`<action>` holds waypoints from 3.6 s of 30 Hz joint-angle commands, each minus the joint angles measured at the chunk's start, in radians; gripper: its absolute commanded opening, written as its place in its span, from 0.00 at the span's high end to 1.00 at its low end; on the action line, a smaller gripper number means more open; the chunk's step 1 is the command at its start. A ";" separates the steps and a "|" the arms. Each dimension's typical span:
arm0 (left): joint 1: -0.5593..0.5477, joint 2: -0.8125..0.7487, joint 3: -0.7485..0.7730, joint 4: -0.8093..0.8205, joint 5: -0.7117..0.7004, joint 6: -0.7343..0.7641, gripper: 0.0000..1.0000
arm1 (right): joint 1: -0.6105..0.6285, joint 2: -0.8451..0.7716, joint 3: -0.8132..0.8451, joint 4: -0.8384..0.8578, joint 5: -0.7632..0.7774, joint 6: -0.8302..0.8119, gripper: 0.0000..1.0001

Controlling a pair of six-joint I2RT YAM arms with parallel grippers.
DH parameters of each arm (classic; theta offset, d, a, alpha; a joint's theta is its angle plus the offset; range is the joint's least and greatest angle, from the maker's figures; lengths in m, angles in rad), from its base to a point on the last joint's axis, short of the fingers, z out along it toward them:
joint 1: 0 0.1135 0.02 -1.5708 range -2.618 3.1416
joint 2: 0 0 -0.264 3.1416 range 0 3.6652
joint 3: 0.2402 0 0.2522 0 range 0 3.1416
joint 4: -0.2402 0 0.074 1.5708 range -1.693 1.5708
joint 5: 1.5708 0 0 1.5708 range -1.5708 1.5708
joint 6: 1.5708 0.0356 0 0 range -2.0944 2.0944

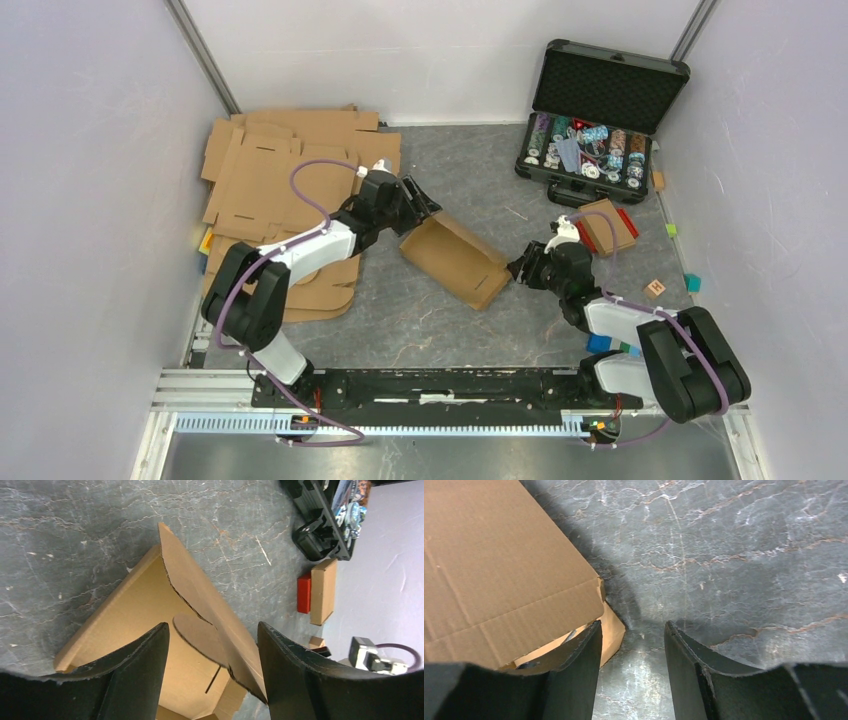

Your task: Fold the paper box

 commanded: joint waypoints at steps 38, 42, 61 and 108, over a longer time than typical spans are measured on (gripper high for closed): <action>0.002 -0.034 -0.106 0.193 0.015 0.230 0.14 | 0.011 0.139 0.103 0.105 -0.083 0.008 0.48; -0.005 -0.059 -0.124 0.201 0.004 0.196 0.17 | 0.010 0.161 0.117 0.117 -0.052 0.010 0.52; -0.112 -0.237 -0.257 0.227 -0.225 0.088 0.33 | 0.012 0.438 0.401 0.099 -0.315 -0.075 0.46; -0.112 -0.373 -0.277 0.019 -0.462 0.017 0.10 | 0.187 0.265 0.313 -0.047 -0.126 -0.213 0.91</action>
